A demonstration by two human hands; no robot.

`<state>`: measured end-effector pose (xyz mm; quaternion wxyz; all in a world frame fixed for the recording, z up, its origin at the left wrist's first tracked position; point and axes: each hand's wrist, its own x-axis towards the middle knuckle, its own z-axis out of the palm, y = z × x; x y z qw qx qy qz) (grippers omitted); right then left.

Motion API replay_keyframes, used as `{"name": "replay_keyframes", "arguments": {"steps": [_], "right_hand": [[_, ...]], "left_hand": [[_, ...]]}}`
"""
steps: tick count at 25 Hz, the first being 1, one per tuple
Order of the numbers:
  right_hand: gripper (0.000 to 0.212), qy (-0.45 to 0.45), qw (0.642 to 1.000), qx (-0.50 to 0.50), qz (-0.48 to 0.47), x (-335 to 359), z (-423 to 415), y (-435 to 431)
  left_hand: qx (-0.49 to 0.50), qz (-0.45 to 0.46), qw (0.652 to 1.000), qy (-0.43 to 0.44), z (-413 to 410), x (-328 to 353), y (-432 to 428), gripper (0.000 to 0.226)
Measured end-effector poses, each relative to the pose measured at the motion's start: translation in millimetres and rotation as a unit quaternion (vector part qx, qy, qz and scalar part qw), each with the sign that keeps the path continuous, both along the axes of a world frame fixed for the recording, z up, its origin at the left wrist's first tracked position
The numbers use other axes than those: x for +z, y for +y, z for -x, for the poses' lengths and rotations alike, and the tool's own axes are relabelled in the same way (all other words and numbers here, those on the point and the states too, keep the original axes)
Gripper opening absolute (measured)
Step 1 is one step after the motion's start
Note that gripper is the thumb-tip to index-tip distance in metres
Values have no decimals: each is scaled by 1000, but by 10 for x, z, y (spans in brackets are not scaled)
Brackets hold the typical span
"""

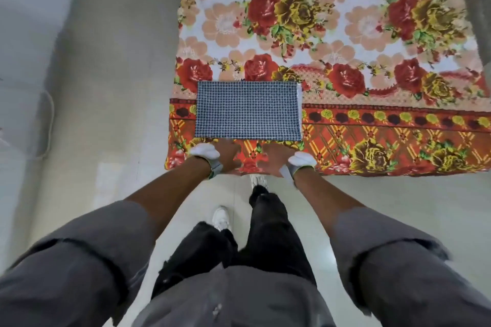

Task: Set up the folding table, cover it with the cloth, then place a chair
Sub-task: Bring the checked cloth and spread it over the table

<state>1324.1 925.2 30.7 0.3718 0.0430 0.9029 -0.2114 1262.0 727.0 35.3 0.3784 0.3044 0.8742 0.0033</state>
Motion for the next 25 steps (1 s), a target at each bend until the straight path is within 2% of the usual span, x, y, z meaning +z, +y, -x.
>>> {"name": "replay_keyframes", "arguments": {"steps": [2, 6, 14, 17, 19, 20, 22, 25], "right_hand": [[47, 38, 998, 41, -3, -147, 334, 95], [47, -6, 988, 152, -27, -528, 852, 227], [41, 69, 947, 305, -76, -1086, 1263, 510], [34, 55, 933, 350, -59, -1011, 1448, 434], [25, 79, 936, 340, -45, -861, 1548, 469], [20, 107, 937, 332, -23, -762, 1571, 523], [17, 137, 936, 324, 18, -573, 1578, 668], [37, 141, 930, 338, 20, -261, 1458, 740]], "left_hand": [[11, 5, 1000, -7, 206, -124, 174, 55], [28, 23, 999, -25, 392, -428, 409, 65], [94, 54, 990, -84, 683, -840, 701, 78], [131, 35, 990, -46, 724, -753, 719, 84], [119, 32, 992, -18, 787, -723, 746, 87], [109, 36, 993, 1, 801, -712, 747, 81], [108, 38, 992, 50, 813, -671, 708, 53], [106, 37, 988, 103, 625, -488, 542, 18]]}}
